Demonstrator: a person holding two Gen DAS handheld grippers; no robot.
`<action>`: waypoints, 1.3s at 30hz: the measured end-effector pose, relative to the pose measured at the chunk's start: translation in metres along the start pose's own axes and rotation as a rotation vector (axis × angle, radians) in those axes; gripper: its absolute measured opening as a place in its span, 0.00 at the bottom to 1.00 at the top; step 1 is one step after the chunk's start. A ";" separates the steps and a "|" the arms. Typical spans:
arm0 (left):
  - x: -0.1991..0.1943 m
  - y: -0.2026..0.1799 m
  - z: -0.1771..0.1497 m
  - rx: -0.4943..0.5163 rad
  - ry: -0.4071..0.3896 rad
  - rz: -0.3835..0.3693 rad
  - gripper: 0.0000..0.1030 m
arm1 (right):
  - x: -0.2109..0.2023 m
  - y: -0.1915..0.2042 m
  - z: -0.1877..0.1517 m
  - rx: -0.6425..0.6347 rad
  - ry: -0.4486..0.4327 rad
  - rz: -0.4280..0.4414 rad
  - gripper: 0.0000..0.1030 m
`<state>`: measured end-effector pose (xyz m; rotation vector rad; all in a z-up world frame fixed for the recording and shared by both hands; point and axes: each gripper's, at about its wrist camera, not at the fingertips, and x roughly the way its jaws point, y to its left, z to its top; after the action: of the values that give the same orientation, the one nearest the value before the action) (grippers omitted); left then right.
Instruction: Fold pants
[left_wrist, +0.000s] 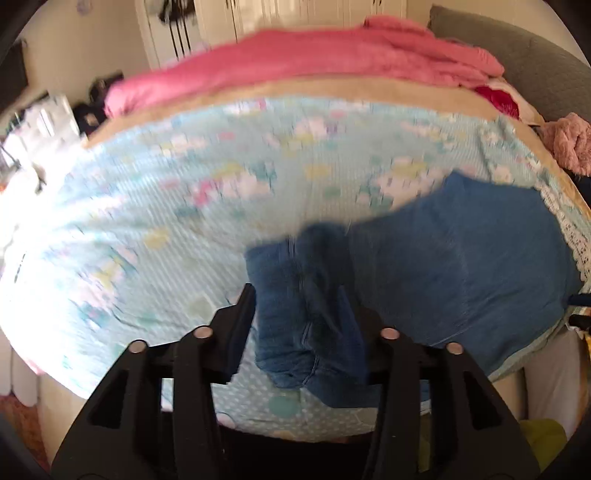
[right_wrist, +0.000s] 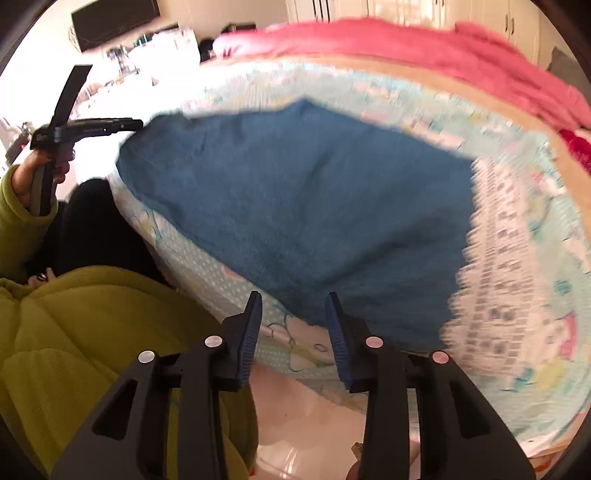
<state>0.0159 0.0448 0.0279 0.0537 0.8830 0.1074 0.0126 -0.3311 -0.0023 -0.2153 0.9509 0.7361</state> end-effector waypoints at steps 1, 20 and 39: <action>-0.006 -0.003 0.004 0.005 -0.023 -0.003 0.48 | -0.008 -0.005 0.002 0.019 -0.030 0.000 0.33; 0.050 -0.099 0.009 0.149 0.052 -0.222 0.69 | -0.021 -0.092 0.038 0.295 -0.158 -0.190 0.37; 0.152 -0.143 0.101 0.084 0.146 -0.361 0.70 | 0.058 -0.209 0.079 0.426 -0.058 -0.149 0.28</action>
<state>0.2002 -0.0797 -0.0382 -0.0361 1.0295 -0.2663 0.2233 -0.4210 -0.0322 0.1088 1.0015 0.3884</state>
